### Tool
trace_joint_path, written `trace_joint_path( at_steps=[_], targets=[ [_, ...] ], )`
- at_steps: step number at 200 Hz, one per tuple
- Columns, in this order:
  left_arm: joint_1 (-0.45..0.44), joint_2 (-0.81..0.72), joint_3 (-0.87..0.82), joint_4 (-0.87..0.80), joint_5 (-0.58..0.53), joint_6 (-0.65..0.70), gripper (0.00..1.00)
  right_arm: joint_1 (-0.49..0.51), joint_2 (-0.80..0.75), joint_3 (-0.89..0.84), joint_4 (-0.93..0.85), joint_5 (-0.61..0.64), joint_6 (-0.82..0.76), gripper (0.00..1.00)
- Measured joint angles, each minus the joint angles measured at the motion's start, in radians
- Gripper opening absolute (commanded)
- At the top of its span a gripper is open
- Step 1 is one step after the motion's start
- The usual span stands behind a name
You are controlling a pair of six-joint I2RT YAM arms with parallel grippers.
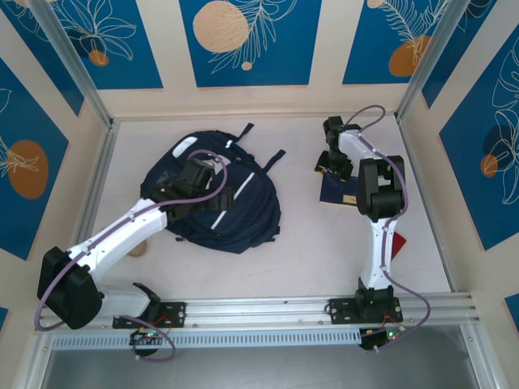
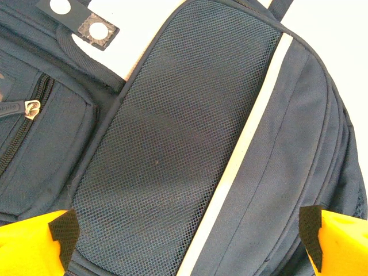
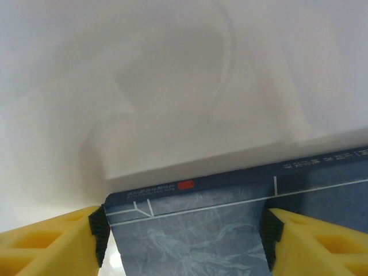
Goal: Pack the student bag
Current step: Move the book to the middle-right of the table, then rotate the book at the center of the table.
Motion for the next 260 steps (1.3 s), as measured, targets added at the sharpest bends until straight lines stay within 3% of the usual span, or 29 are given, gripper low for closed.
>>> trace_joint_path(
  at_steps=[102, 185, 226, 260],
  targets=[
    [0.000, 0.030, 0.014, 0.002, 0.053, 0.000, 1.00, 0.063, -0.300, -0.449, 0.074, -0.159, -0.074, 0.67],
    [-0.005, 0.140, 0.097, 0.042, 0.179, 0.001, 0.98, 0.275, -0.504, -0.675, 0.119, -0.360, -0.040, 0.65],
    [-0.044, 0.226, 0.168, 0.062, 0.237, 0.011, 0.90, 0.252, -0.772, -0.731, 0.100, -0.265, 0.112, 0.65],
    [-0.120, 0.327, 0.248, 0.079, 0.286, 0.019, 0.84, 0.147, -0.961, -0.867, 0.083, -0.193, 0.260, 0.69]
  ],
)
